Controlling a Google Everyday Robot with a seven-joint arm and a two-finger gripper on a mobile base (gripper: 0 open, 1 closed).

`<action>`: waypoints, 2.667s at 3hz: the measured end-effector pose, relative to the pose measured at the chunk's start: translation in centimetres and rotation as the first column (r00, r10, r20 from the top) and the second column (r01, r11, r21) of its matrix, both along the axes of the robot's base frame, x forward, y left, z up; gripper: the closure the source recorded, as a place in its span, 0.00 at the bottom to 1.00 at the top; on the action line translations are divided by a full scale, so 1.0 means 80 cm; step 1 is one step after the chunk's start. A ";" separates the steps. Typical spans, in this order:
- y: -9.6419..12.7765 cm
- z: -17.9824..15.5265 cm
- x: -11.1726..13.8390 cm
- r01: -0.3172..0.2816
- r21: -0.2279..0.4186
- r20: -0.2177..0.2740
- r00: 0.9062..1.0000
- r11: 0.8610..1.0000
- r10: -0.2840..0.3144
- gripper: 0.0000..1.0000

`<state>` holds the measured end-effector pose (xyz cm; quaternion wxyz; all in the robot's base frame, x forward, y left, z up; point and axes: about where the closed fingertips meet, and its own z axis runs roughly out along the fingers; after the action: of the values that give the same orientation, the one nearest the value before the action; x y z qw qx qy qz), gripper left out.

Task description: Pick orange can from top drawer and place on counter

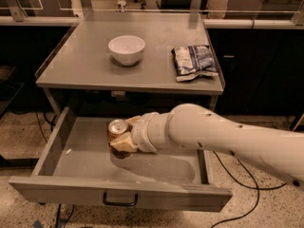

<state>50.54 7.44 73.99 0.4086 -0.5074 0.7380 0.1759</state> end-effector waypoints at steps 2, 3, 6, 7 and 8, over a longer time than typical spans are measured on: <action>0.012 0.031 -0.001 -0.010 0.000 0.013 1.000 1.000 0.010 1.00; 0.025 0.053 0.006 -0.027 0.004 0.033 0.999 1.000 0.027 1.00; 0.071 0.154 0.054 -0.078 0.045 0.114 0.991 0.996 0.072 1.00; 0.090 0.201 0.120 -0.081 0.016 0.152 0.985 0.997 0.078 1.00; 0.093 0.209 0.124 -0.084 0.022 0.161 0.984 0.996 0.079 1.00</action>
Offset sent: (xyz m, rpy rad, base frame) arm 0.0043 0.0156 0.0338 0.0104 -0.0185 0.0117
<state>60.49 14.89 90.74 0.4660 -0.5439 0.6789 0.1617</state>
